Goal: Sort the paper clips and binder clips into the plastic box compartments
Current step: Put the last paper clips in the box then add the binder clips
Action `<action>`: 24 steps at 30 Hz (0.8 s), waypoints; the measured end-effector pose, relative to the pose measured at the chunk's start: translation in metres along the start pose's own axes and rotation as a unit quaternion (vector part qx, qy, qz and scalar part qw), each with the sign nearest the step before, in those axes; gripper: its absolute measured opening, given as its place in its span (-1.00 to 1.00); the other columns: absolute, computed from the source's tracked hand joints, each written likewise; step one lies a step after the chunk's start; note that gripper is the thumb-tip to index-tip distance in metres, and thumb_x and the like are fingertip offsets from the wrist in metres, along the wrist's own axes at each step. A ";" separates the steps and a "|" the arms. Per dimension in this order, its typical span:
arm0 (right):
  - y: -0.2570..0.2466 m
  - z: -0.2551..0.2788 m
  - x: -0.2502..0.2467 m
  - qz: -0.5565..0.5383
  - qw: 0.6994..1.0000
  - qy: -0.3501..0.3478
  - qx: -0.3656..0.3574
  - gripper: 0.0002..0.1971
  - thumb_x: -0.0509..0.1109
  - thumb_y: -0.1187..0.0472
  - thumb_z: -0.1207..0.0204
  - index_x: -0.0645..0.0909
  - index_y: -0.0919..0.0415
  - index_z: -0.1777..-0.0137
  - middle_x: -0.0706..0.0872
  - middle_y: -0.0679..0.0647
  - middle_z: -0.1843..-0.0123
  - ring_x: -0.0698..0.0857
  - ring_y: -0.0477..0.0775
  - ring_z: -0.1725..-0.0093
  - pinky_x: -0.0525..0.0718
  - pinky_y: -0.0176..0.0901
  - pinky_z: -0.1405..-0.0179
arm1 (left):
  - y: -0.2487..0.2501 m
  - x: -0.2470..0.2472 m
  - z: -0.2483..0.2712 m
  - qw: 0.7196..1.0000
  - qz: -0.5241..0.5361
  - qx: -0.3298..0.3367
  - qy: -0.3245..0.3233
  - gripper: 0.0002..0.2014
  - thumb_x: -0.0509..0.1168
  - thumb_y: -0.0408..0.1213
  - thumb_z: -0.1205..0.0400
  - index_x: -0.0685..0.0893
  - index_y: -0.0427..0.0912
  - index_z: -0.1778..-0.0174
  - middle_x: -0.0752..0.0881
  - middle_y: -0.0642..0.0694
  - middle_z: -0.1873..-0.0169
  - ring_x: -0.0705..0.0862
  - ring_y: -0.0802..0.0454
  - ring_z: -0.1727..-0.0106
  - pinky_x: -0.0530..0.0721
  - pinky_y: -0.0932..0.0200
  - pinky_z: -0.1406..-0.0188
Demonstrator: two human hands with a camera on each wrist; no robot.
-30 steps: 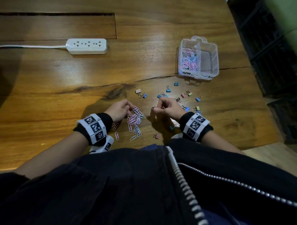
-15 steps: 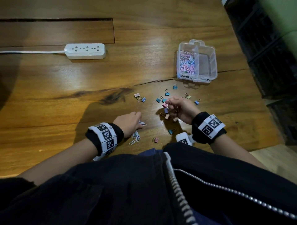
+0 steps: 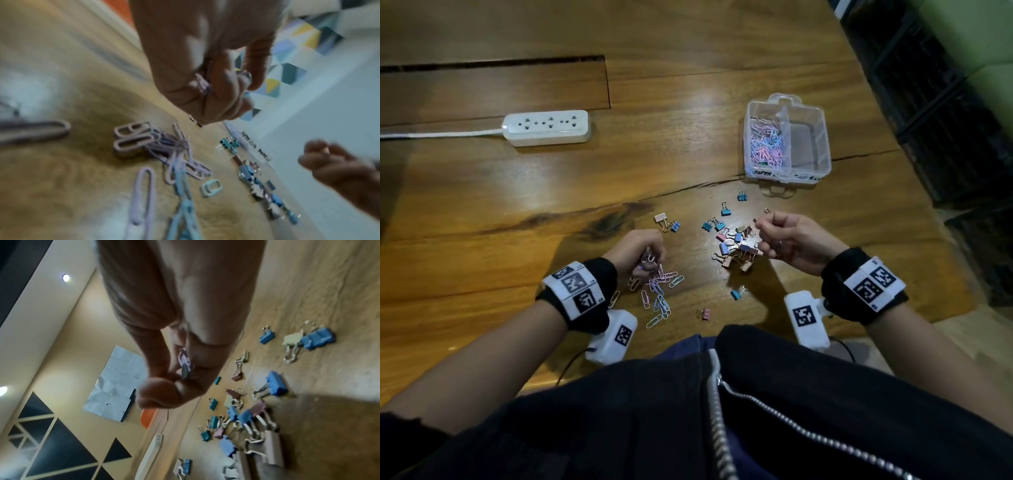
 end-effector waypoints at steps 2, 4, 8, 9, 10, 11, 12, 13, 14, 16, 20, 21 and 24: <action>0.007 0.004 -0.001 0.056 0.998 -0.018 0.016 -0.75 0.05 0.51 -0.57 0.51 0.26 0.17 0.63 -0.05 0.48 0.56 -0.18 0.54 0.53 -0.43 0.58 | -0.001 0.001 0.001 0.994 0.103 -0.025 -0.037 -0.88 0.09 -0.44 -0.23 0.27 -0.17 0.47 0.50 -0.05 0.66 0.29 0.19 0.78 0.17 0.55 0.83; 0.022 0.010 0.002 0.191 0.980 -0.023 0.043 -0.73 0.08 0.48 -0.57 0.53 0.20 0.21 0.59 -0.02 0.40 0.52 -0.28 0.56 0.47 -0.47 0.56 | -0.002 0.003 0.001 0.988 0.140 -0.034 -0.057 -0.89 0.08 -0.42 -0.23 0.28 -0.15 0.46 0.47 -0.01 0.69 0.29 0.17 0.78 0.17 0.56 0.82; 0.057 0.024 0.015 0.518 0.853 -0.060 0.017 -0.92 0.41 0.21 -0.44 0.55 0.08 0.12 0.61 -0.06 0.11 0.61 -0.10 0.06 0.63 -0.09 -0.10 | -0.002 0.006 0.001 0.985 0.156 -0.046 -0.063 -0.89 0.06 -0.41 -0.25 0.26 -0.13 0.48 0.35 0.02 0.73 0.30 0.13 0.77 0.12 0.52 0.78; 0.064 0.029 0.017 0.580 0.812 -0.068 0.008 -0.78 0.47 0.15 -0.38 0.56 0.09 0.02 0.62 -0.03 0.02 0.59 -0.01 -0.03 0.59 -0.01 -0.17 | -0.003 0.006 0.001 0.984 0.159 -0.048 -0.062 -0.89 0.05 -0.41 -0.25 0.25 -0.13 0.48 0.32 0.04 0.74 0.30 0.13 0.77 0.11 0.52 0.79; 0.069 0.032 0.019 0.622 0.779 -0.073 -0.008 -0.67 0.49 0.11 -0.34 0.54 0.09 -0.09 0.62 0.01 -0.07 0.58 0.03 -0.09 0.58 -0.01 -0.19 | -0.003 0.007 0.001 0.983 0.164 -0.051 -0.064 -0.90 0.03 -0.40 -0.25 0.24 -0.13 0.48 0.32 0.04 0.75 0.30 0.13 0.78 0.12 0.53 0.80; 0.075 0.032 0.020 0.648 0.758 -0.074 -0.021 -0.59 0.50 0.08 -0.33 0.51 0.08 -0.17 0.62 0.04 -0.14 0.57 0.04 -0.13 0.58 -0.01 -0.21 | -0.004 0.007 0.001 0.981 0.170 -0.055 -0.069 -0.92 0.03 -0.40 -0.25 0.26 -0.14 0.50 0.33 0.03 0.74 0.31 0.13 0.78 0.14 0.54 0.81; 0.079 0.033 0.022 0.661 0.745 -0.077 -0.038 -0.55 0.49 0.06 -0.34 0.49 0.06 -0.22 0.60 0.07 -0.18 0.56 0.05 -0.15 0.58 0.00 -0.23 | -0.005 0.008 0.002 0.978 0.180 -0.058 -0.082 -0.93 0.07 -0.38 -0.23 0.30 -0.14 0.51 0.36 0.01 0.73 0.32 0.13 0.78 0.16 0.55 0.83; 0.083 0.033 0.024 0.669 0.738 -0.080 -0.045 -0.54 0.47 0.03 -0.36 0.47 0.04 -0.25 0.58 0.07 -0.20 0.54 0.06 -0.16 0.58 0.01 -0.24 | -0.006 0.010 0.002 0.975 0.191 -0.059 -0.101 -0.91 0.17 -0.35 -0.19 0.35 -0.15 0.53 0.41 -0.02 0.69 0.33 0.13 0.77 0.20 0.55 0.85; 0.086 0.033 0.025 0.674 0.732 -0.084 -0.055 -0.55 0.45 0.02 -0.38 0.46 0.02 -0.26 0.56 0.07 -0.22 0.53 0.06 -0.17 0.57 0.02 -0.25 | -0.006 0.012 0.002 0.970 0.200 -0.058 -0.124 -0.83 0.30 -0.32 -0.11 0.40 -0.16 0.53 0.46 -0.06 0.65 0.35 0.12 0.77 0.25 0.55 0.86; 0.086 0.033 0.027 0.679 0.726 -0.093 -0.059 -0.59 0.40 0.06 -0.43 0.48 0.05 -0.28 0.53 0.07 -0.25 0.51 0.06 -0.20 0.54 -0.03 -0.28 | -0.005 0.014 0.002 0.964 0.207 -0.056 -0.158 -0.66 0.48 -0.28 0.04 0.45 -0.19 0.50 0.53 -0.11 0.60 0.38 0.12 0.77 0.32 0.52 0.87; 0.081 0.030 0.027 0.674 0.726 -0.088 -0.099 -0.70 0.33 0.11 -0.50 0.57 0.09 -0.22 0.54 0.07 -0.21 0.52 0.02 -0.17 0.55 -0.12 -0.20 | -0.003 0.012 0.003 0.986 0.107 -0.071 -0.102 -0.69 0.47 -0.17 -0.33 0.42 -0.18 0.40 0.56 -0.02 0.60 0.37 0.20 0.77 0.24 0.50 0.89; 0.081 0.028 0.027 0.673 0.728 -0.083 -0.100 -0.71 0.32 0.11 -0.51 0.57 0.11 -0.21 0.53 0.07 -0.19 0.52 0.03 -0.15 0.54 -0.14 -0.16 | -0.002 0.011 0.003 0.994 0.046 -0.071 -0.074 -0.73 0.37 -0.18 -0.47 0.42 -0.17 0.39 0.53 0.02 0.62 0.35 0.23 0.76 0.21 0.48 0.89; 0.082 0.023 0.027 0.677 0.729 -0.063 -0.076 -0.71 0.30 0.11 -0.52 0.52 0.22 -0.17 0.48 0.10 -0.16 0.48 0.02 -0.06 0.53 -0.12 -0.12 | -0.002 0.007 0.009 0.984 -0.169 -0.056 -0.019 -0.69 0.25 -0.13 -0.60 0.42 -0.10 0.45 0.44 0.07 0.62 0.34 0.20 0.67 0.30 0.40 0.73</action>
Point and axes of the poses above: each hand's wrist, its own z-axis away from the middle knuckle, its own x-axis out of the palm, y = z × x, the point moved 4 cm from there along -z, towards the middle knuckle
